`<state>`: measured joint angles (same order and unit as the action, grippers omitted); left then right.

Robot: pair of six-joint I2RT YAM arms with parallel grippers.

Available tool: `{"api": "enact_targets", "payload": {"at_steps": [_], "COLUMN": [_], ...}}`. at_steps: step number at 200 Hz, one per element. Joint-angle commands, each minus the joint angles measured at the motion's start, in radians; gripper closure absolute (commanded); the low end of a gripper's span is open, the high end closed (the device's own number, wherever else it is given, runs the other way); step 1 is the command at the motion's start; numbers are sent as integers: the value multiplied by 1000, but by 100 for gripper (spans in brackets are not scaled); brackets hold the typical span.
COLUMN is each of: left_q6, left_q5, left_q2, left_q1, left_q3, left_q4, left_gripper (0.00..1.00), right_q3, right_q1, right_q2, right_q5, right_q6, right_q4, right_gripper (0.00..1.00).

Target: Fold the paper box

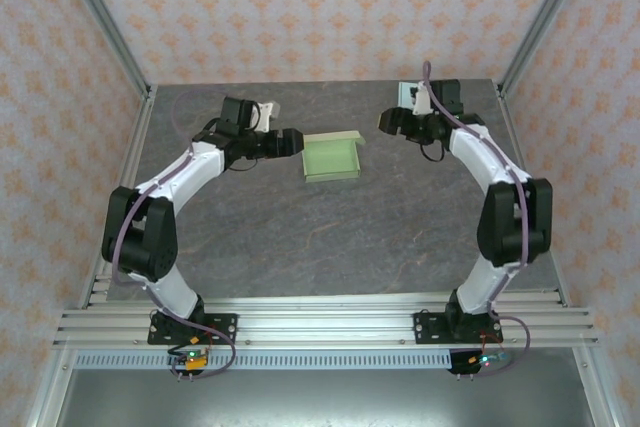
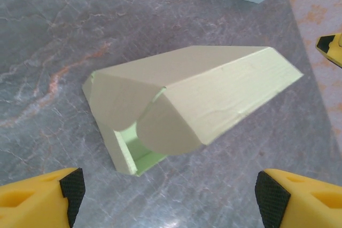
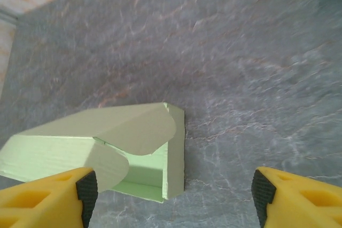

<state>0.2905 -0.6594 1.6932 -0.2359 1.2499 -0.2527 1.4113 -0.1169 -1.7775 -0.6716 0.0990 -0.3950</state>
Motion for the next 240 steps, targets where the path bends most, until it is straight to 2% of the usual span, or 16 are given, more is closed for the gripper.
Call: {"api": "enact_targets", "payload": {"at_steps": [1,22,45,72,104,137,168,188,202,240], "left_q6": [-130,-260,-404,-436,-373,-343,-292,-268,-258,-262], "left_q5": [80,141,266,380,469,456,419,420,420,459], "left_q2": [14,-25,-48,6,33,69,120,141,158,194], "left_q1": [-42,-74,-120,-165,-170,-170,-170,-170,-171,-169], "left_q3": [14,-32,-50,-9,3,44,99,119,139,173], "left_q4": [-33,14,9,-11,70,97,93,95,75,47], "left_gripper": [15,15,14,14,18,35,44,54,56,59], "right_q3": [49,-2,-87,-87,-79,-42,19,7,-4,-2], "right_q1": [-2,-1,-6,-65,-110,-128,-141,-148,-151,-170], "right_q2": [-32,0,43,30,-18,-67,-113,-120,-122,-133], "right_q5": [-131,-113,-116,-56,-16,9,-4,8,21,74], "right_q6": [-40,-176,-382,-511,-505,-461,-402,-343,-313,-346], "right_q4": [-92,-64,-13,-15,70,155,162,209,233,229], "right_gripper": [22,24,24,24,26,32,47,56,61,63]}}
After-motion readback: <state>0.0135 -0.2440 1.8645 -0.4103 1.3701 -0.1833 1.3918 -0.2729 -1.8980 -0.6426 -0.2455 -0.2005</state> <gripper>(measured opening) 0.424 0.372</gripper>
